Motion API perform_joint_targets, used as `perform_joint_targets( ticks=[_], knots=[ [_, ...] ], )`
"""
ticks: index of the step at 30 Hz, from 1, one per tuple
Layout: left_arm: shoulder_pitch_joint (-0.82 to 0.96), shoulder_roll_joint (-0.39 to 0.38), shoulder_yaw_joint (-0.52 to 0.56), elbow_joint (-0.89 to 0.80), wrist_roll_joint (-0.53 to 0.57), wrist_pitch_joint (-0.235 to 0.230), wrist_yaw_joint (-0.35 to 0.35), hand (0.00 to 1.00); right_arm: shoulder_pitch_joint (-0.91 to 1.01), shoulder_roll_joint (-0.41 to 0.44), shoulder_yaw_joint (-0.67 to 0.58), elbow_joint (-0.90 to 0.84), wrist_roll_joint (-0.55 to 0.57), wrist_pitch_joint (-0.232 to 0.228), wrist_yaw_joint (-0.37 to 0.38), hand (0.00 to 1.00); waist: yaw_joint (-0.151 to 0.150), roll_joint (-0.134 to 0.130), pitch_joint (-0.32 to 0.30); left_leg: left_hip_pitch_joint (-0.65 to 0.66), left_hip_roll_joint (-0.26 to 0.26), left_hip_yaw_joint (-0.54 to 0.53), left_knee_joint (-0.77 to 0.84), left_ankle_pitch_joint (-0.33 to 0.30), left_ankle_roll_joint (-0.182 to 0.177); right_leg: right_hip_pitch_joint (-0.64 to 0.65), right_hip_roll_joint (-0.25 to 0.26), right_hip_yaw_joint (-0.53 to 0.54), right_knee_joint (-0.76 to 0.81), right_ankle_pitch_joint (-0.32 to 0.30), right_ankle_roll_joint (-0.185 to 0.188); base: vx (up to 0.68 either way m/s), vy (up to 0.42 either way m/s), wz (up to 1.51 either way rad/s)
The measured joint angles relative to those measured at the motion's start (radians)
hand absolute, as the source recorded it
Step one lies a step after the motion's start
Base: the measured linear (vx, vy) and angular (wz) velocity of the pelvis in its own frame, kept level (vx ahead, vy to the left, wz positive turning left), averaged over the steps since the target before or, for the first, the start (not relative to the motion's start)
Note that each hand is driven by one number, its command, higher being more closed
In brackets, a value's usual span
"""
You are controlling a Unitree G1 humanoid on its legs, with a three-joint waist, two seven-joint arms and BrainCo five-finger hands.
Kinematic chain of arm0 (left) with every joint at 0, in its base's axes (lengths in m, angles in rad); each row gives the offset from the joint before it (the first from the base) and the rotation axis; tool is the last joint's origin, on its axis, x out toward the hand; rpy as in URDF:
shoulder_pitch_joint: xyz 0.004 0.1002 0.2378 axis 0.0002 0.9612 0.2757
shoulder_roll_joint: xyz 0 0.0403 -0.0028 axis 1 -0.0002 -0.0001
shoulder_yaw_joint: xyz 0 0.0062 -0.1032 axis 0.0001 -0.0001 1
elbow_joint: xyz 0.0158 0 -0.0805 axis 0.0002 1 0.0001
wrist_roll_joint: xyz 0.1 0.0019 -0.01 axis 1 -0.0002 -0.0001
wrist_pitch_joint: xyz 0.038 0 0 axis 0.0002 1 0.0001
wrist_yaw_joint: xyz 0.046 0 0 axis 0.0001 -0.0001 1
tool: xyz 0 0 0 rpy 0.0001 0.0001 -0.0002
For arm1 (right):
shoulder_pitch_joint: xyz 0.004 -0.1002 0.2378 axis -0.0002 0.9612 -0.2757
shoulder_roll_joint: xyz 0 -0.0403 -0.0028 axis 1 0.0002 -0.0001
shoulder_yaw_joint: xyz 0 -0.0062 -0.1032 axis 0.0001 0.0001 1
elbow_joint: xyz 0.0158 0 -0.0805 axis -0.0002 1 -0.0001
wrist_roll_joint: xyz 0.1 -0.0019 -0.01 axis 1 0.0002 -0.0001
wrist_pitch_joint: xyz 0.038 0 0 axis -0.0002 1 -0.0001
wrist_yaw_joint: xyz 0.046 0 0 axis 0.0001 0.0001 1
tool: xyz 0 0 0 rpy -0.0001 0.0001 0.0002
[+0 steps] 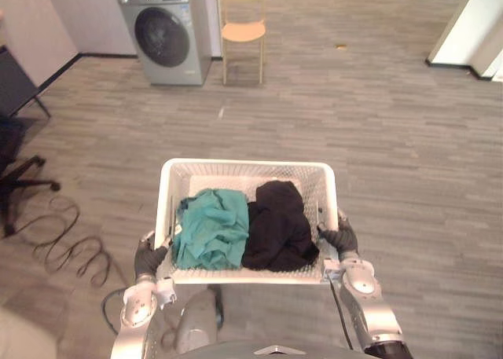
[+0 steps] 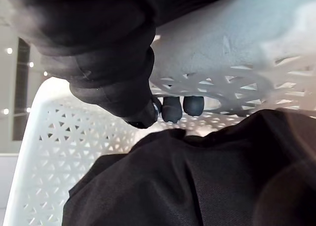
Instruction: Pick up the laundry basket with both hands and put the clothes into the washing machine.
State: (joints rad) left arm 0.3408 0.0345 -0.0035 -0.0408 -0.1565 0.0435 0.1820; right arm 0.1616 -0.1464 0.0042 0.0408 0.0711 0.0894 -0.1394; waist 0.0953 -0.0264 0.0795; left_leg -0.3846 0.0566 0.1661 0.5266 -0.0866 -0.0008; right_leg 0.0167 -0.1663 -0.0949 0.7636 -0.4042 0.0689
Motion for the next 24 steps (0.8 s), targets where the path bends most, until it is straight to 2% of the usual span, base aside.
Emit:
perform_joint_targets(
  ticks=[1,2,3,4,5,6,7,8,9,10,11,12,13,14,15,16,17,18,19,20,21,22,23,24],
  knots=[
    [-0.008,0.007,-0.002,0.003,0.014,0.001,-0.001,1.00,-0.001,0.015,-0.014,0.012,-0.001,0.000,0.004,1.00,-0.006,-0.026,0.005,0.020,-0.018,0.018,0.029,-0.042,0.010,-0.040,-0.044,0.001,0.127,0.059,0.029,0.84,0.202,0.10],
    [-0.030,0.020,-0.007,0.016,0.037,0.017,-0.006,1.00,-0.002,0.046,-0.038,0.046,-0.013,0.000,0.005,1.00,-0.019,-0.059,0.001,0.063,-0.050,0.027,0.053,-0.109,0.032,-0.114,-0.107,0.002,0.320,0.233,0.035,0.83,0.119,0.08],
    [-0.051,0.031,-0.010,0.030,0.066,0.030,-0.010,1.00,-0.012,0.070,-0.066,0.084,-0.032,0.000,0.005,1.00,-0.029,-0.067,-0.001,0.133,-0.059,0.027,0.037,-0.160,0.036,-0.190,-0.121,0.000,0.452,0.209,-0.016,0.82,0.085,-0.02],
    [-0.057,0.031,-0.010,0.035,0.074,0.034,-0.010,1.00,-0.015,0.074,-0.068,0.094,-0.034,0.000,0.005,1.00,-0.032,-0.058,0.006,0.181,-0.056,0.026,0.012,-0.177,0.031,-0.221,-0.106,-0.002,0.484,0.177,-0.040,0.79,0.042,-0.31],
    [-0.060,0.031,-0.011,0.040,0.084,0.034,-0.010,1.00,-0.011,0.075,-0.069,0.093,-0.038,0.000,0.006,1.00,-0.039,-0.032,0.020,0.262,-0.041,0.026,-0.031,-0.199,0.024,-0.258,-0.067,-0.012,0.476,0.130,-0.063,0.74,0.020,-0.40],
    [-0.073,0.032,-0.018,0.042,0.085,0.034,-0.011,1.00,-0.003,0.074,-0.073,0.084,-0.036,-0.001,0.006,1.00,-0.052,0.009,0.037,0.365,-0.014,0.026,-0.099,-0.224,0.014,-0.316,-0.013,-0.045,0.400,0.079,-0.082,0.85,0.014,-0.33],
    [-0.088,0.038,-0.031,0.045,0.085,0.033,-0.013,1.00,-0.002,0.075,-0.088,0.081,-0.034,-0.001,0.006,1.00,-0.063,0.032,0.037,0.422,-0.001,0.027,-0.149,-0.234,0.013,-0.377,0.005,-0.078,0.306,0.065,-0.083,0.84,-0.005,-0.05],
    [-0.124,0.045,-0.051,0.062,0.085,0.030,-0.016,1.00,-0.002,0.071,-0.107,0.071,-0.029,-0.001,0.005,1.00,-0.080,0.049,0.033,0.489,0.007,0.027,-0.219,-0.236,0.002,-0.451,0.015,-0.099,0.092,0.082,-0.076,0.72,-0.015,0.23],
    [-0.151,0.051,-0.063,0.079,0.085,0.024,-0.016,1.00,-0.001,0.062,-0.108,0.059,-0.028,-0.001,-0.001,1.00,-0.095,0.050,0.033,0.541,0.008,0.025,-0.268,-0.235,-0.009,-0.482,0.017,-0.093,-0.122,0.150,-0.054,0.78,-0.070,0.43],
    [-0.173,0.058,-0.073,0.094,0.085,0.019,-0.016,1.00,0.005,0.060,-0.108,0.042,-0.025,-0.001,-0.006,1.00,-0.109,0.041,0.030,0.582,0.001,0.022,-0.293,-0.243,-0.028,-0.494,0.020,-0.080,-0.323,0.236,-0.034,0.63,-0.096,0.45],
    [-0.180,0.063,-0.079,0.101,0.084,0.019,-0.016,1.00,0.017,0.059,-0.106,0.028,-0.020,-0.001,-0.012,1.00,-0.116,0.026,0.021,0.617,-0.001,0.011,-0.295,-0.269,-0.057,-0.505,0.015,-0.067,-0.449,0.297,-0.036,0.98,-0.242,0.58],
    [-0.174,0.060,-0.083,0.110,0.089,0.016,-0.017,1.00,0.047,0.061,-0.103,0.019,-0.017,-0.004,-0.015,1.00,-0.125,0.010,0.005,0.638,0.011,-0.033,-0.203,-0.321,-0.063,-0.537,0.028,-0.023,-0.360,0.344,-0.062,1.00,-0.343,0.55],
    [-0.167,0.044,-0.083,0.132,0.100,0.017,-0.016,1.00,0.063,0.057,-0.105,0.024,-0.017,-0.001,-0.016,1.00,-0.132,0.024,-0.003,0.586,0.073,-0.056,0.032,-0.314,-0.050,-0.533,0.054,-0.031,-0.237,0.358,-0.074,1.00,-0.375,0.47],
    [-0.159,0.039,-0.083,0.133,0.102,0.020,-0.016,1.00,0.068,0.055,-0.105,0.023,-0.017,0.002,-0.015,1.00,-0.129,0.040,-0.005,0.535,0.118,-0.059,0.177,-0.270,-0.028,-0.518,0.068,-0.057,-0.202,0.358,-0.075,0.80,-0.292,0.11],
    [-0.138,0.023,-0.080,0.132,0.100,0.020,-0.016,1.00,0.072,0.047,-0.103,0.010,-0.008,0.006,-0.018,1.00,-0.114,0.086,-0.004,0.431,0.222,-0.060,0.437,-0.049,-0.002,-0.476,0.118,-0.088,-0.147,0.295,-0.102,0.79,-0.229,-0.28],
    [-0.124,0.004,-0.072,0.131,0.096,0.020,-0.015,1.00,0.073,0.033,-0.097,-0.010,0.007,0.006,-0.025,1.00,-0.086,0.110,-0.003,0.337,0.299,-0.061,0.646,0.038,0.005,-0.430,0.167,-0.093,-0.129,0.242,-0.139,0.79,-0.200,-0.43],
    [-0.120,-0.001,-0.070,0.129,0.090,0.020,-0.015,1.00,0.075,0.030,-0.095,-0.021,0.008,0.006,-0.033,1.00,-0.075,0.115,-0.003,0.285,0.318,-0.061,0.738,0.029,0.008,-0.401,0.181,-0.099,-0.129,0.227,-0.147,0.80,-0.190,-0.33],
    [-0.114,-0.005,-0.068,0.124,0.090,0.016,-0.015,1.00,0.086,0.031,-0.093,-0.043,0.009,0.006,-0.046,1.00,-0.065,0.106,0.010,0.194,0.316,-0.062,0.849,-0.002,0.011,-0.325,0.191,-0.103,-0.151,0.185,-0.157,0.63,-0.132,-0.03],
    [-0.109,-0.006,-0.066,0.122,0.090,0.013,-0.015,1.00,0.091,0.031,-0.090,-0.050,0.012,0.006,-0.046,1.00,-0.063,0.098,0.016,0.160,0.306,-0.054,0.867,-0.020,0.013,-0.281,0.192,-0.102,-0.171,0.170,-0.159,0.78,-0.153,0.11],
    [-0.085,-0.008,-0.057,0.102,0.089,0.013,-0.016,1.00,0.101,0.032,-0.077,-0.071,0.012,0.006,-0.047,1.00,-0.059,0.085,0.025,0.107,0.284,-0.015,0.844,-0.066,0.019,-0.186,0.202,-0.089,-0.233,0.146,-0.157,0.60,-0.115,-0.01],
    [-0.056,-0.015,-0.039,0.079,0.089,0.011,-0.016,1.00,0.100,0.028,-0.059,-0.082,0.015,0.005,-0.043,1.00,-0.049,0.077,0.025,0.060,0.262,0.039,0.751,-0.123,0.017,-0.103,0.213,-0.067,-0.309,0.137,-0.152,0.84,-0.120,-0.34],
    [-0.039,-0.016,-0.028,0.059,0.085,0.010,-0.016,1.00,0.099,0.019,-0.044,-0.093,0.023,0.000,-0.036,1.00,-0.020,0.066,0.021,0.006,0.219,0.094,0.503,-0.168,0.000,-0.032,0.216,-0.039,-0.384,0.122,-0.151,0.66,-0.065,-0.45],
    [-0.037,-0.016,-0.026,0.055,0.080,0.009,-0.016,1.00,0.096,0.017,-0.044,-0.093,0.025,-0.002,-0.033,1.00,-0.012,0.065,0.020,-0.002,0.210,0.100,0.439,-0.170,-0.007,-0.021,0.216,-0.033,-0.396,0.114,-0.152,0.79,-0.022,-0.55],
    [-0.030,-0.020,-0.016,0.048,0.074,-0.003,-0.016,1.00,0.076,0.013,-0.045,-0.088,0.042,-0.003,-0.014,1.00,0.005,0.073,0.020,-0.031,0.194,0.135,0.211,-0.160,-0.031,0.022,0.216,-0.024,-0.427,0.082,-0.151,0.54,0.035,-0.29]
  ],
)
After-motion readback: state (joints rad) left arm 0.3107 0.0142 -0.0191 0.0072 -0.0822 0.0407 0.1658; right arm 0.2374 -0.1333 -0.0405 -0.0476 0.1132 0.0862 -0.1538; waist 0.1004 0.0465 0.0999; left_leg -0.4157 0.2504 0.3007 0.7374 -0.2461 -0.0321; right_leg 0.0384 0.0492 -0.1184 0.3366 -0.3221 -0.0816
